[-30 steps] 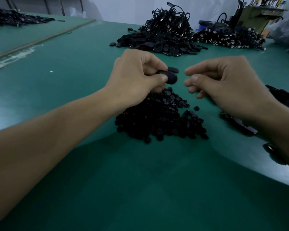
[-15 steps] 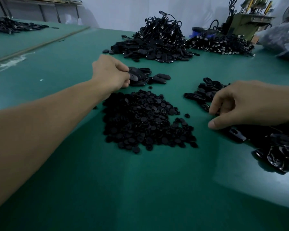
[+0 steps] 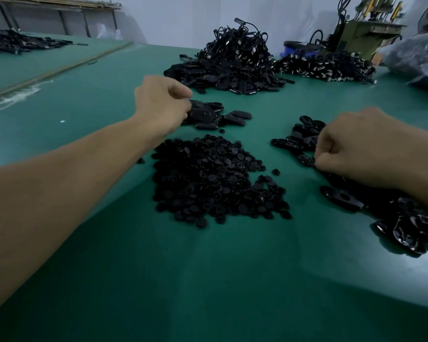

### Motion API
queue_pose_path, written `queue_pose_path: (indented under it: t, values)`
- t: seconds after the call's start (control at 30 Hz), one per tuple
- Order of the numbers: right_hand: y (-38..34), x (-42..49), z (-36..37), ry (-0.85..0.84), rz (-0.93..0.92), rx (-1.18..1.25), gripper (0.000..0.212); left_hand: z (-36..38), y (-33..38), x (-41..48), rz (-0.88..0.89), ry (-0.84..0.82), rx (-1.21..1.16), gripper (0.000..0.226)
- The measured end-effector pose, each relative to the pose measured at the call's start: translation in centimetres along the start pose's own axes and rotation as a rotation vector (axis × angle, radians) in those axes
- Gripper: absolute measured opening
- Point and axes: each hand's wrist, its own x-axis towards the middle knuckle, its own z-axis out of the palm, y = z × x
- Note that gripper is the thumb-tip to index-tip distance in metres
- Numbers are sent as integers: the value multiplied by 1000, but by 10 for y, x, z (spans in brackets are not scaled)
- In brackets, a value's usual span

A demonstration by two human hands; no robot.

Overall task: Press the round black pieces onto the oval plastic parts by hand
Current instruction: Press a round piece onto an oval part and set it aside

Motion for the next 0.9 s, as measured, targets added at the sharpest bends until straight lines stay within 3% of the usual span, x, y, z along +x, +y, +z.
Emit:
queue_pose_path:
  t: [0.17,0.23,0.4,0.53,0.7,0.9]
  values:
    - [-9,-2,5,211,-113,199,12,-8,8,-25,56,-163,-82,24]
    - [-17,0,11,250,-159,289,21,-8,12,-38,94,-239,-96,23]
    - [-30,-1,22,203,-306,631,21,-13,25,-63,192,-320,-131,16]
    - [-35,1,25,242,-272,966,25,-18,28,-76,258,-381,-87,10]
    - [-39,1,26,142,-267,1278,21,-19,34,-85,312,-501,-81,13]
    - [-41,1,28,152,-260,1357,17,-18,33,-87,360,-476,-102,14]
